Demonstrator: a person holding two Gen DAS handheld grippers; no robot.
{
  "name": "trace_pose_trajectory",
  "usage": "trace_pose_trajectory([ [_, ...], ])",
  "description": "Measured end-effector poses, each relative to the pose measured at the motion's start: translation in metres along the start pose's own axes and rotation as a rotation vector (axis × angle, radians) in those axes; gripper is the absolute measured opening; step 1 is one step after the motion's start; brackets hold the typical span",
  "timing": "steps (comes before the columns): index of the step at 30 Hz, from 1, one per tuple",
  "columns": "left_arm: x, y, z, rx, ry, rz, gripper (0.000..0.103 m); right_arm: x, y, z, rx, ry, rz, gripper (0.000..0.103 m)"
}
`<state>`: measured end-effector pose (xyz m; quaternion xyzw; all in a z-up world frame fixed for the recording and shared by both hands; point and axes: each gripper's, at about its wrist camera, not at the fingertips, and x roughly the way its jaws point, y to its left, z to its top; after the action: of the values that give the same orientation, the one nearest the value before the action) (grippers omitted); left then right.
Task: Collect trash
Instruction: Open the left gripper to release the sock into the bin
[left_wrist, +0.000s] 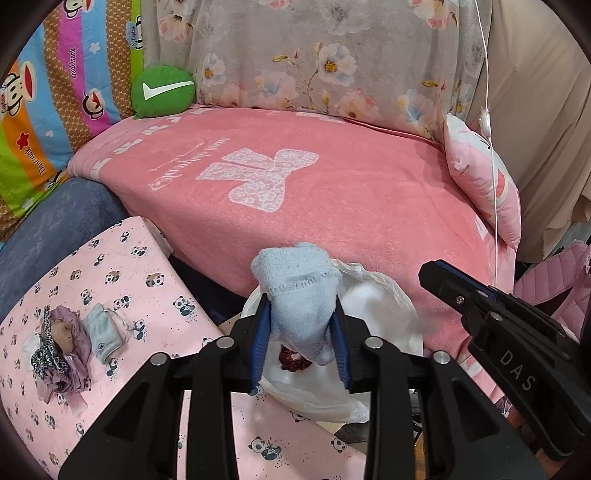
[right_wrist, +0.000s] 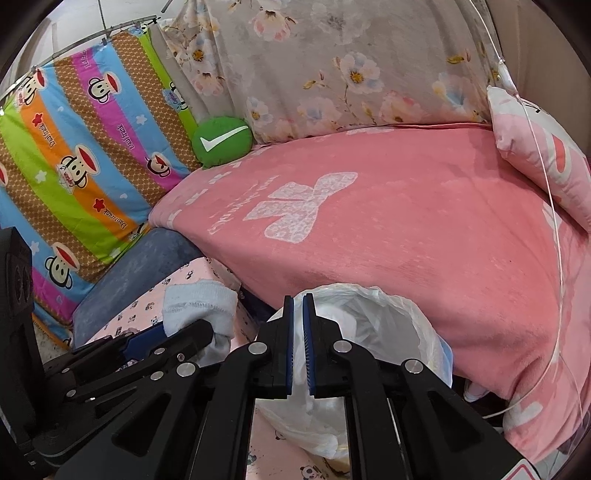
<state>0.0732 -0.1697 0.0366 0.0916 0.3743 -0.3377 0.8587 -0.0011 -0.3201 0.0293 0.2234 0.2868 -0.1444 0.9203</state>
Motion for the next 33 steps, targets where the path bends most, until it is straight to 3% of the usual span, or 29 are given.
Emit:
trace_pose_trajectory([
  [1, 0.001, 0.000, 0.000, -0.003, -0.002, 0.007, 0.046, 0.001, -0.001, 0.000, 0.002, 0.002, -0.003, 0.009],
  [3, 0.000, 0.001, 0.000, -0.011, -0.018, 0.024, 0.057, 0.002, -0.002, -0.001, 0.013, 0.001, -0.011, 0.022],
  [6, 0.000, 0.006, 0.001, -0.031, -0.020, 0.037, 0.066, 0.001, -0.005, -0.001, 0.030, -0.002, -0.015, 0.028],
  [18, -0.011, 0.029, -0.005, -0.098, -0.035, 0.066, 0.066, -0.004, -0.001, -0.006, 0.017, -0.011, -0.031, 0.043],
  [23, -0.021, 0.045, -0.012, -0.140, -0.047, 0.082, 0.068, -0.004, 0.012, -0.012, -0.010, 0.001, -0.016, 0.044],
  [25, -0.026, 0.052, -0.016, -0.157, -0.055, 0.094, 0.075, -0.003, 0.021, -0.015, -0.025, 0.011, -0.005, 0.044],
  [33, -0.047, 0.093, -0.033, -0.227, -0.080, 0.162, 0.086, 0.005, 0.061, -0.030, -0.083, 0.047, 0.038, 0.047],
])
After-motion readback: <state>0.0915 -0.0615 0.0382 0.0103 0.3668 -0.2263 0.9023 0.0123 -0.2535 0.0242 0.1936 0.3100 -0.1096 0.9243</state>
